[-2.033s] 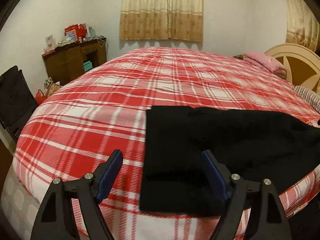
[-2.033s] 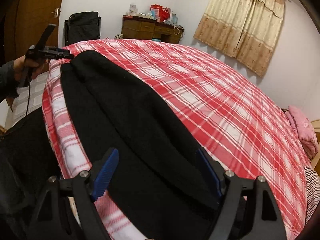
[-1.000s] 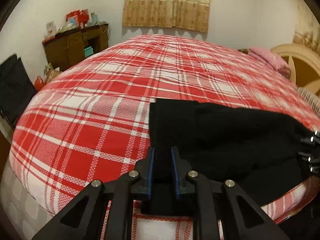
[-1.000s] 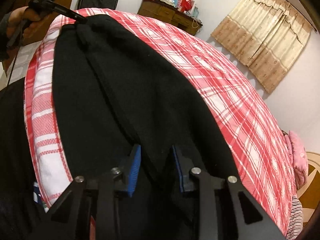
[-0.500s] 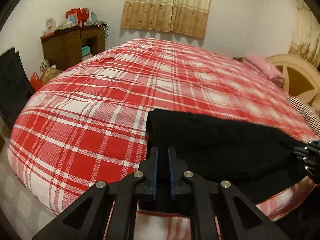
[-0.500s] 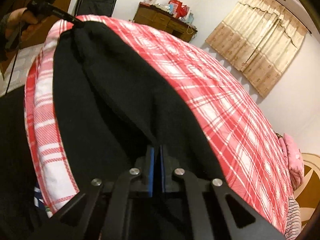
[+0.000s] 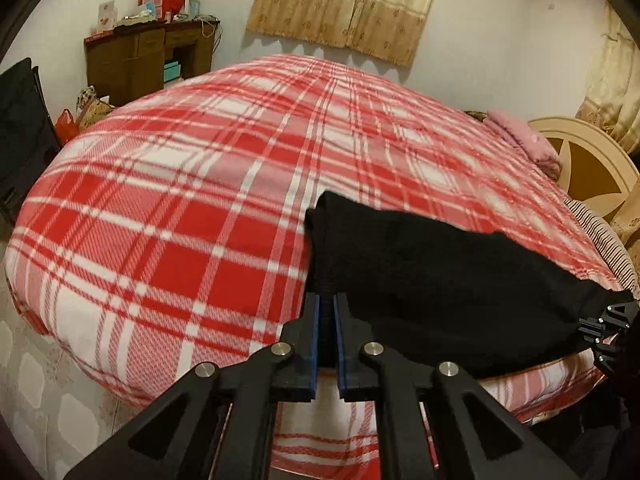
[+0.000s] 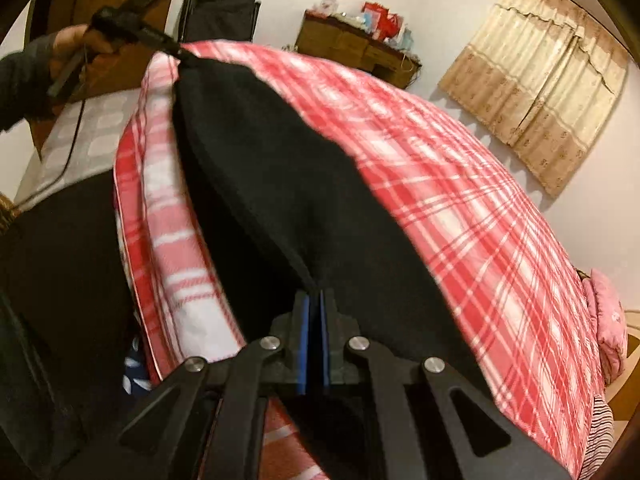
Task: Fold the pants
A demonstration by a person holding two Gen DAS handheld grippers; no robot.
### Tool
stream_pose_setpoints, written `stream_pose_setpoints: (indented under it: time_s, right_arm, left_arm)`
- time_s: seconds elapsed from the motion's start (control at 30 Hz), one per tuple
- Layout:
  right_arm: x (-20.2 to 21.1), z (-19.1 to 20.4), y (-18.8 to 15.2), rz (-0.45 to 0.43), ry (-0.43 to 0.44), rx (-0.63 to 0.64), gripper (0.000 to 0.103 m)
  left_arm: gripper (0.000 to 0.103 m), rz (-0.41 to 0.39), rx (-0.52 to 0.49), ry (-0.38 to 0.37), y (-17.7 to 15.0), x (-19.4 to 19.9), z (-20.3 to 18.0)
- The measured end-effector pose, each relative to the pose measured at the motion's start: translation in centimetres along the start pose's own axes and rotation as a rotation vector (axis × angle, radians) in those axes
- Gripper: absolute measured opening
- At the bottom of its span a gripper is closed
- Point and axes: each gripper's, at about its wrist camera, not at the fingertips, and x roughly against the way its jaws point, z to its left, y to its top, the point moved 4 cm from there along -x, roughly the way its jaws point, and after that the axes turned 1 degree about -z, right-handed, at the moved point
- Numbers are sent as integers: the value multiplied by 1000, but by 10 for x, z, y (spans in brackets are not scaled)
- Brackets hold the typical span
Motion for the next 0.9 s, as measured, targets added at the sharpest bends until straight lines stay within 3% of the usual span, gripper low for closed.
stream_pose_setpoints:
  time_s: [0.23, 0.43, 0.53, 0.6, 0.67, 0.8, 0.9]
  right_arm:
    - [-23, 10, -19, 72, 20, 18, 7]
    - [-22, 19, -23, 85, 30, 40, 8]
    - [-22, 18, -26, 110, 58, 41, 14]
    - [-19, 14, -25, 115, 53, 38, 27]
    - [-10, 6, -25, 128, 104, 1, 42]
    - [12, -18, -12, 71, 147, -88, 43]
    - [15, -41, 10, 12, 178, -198, 49]
  left_arm:
    - [7, 11, -78, 60, -10, -3, -3]
    - [10, 0, -102, 72, -13, 3, -3]
    - [10, -10, -97, 78, -12, 8, -1]
    - [10, -25, -115, 133, -11, 16, 1]
    - [10, -60, -135, 188, -7, 26, 4]
    - [10, -139, -134, 177, 4, 39, -5]
    - [11, -145, -149, 135, 7, 31, -25]
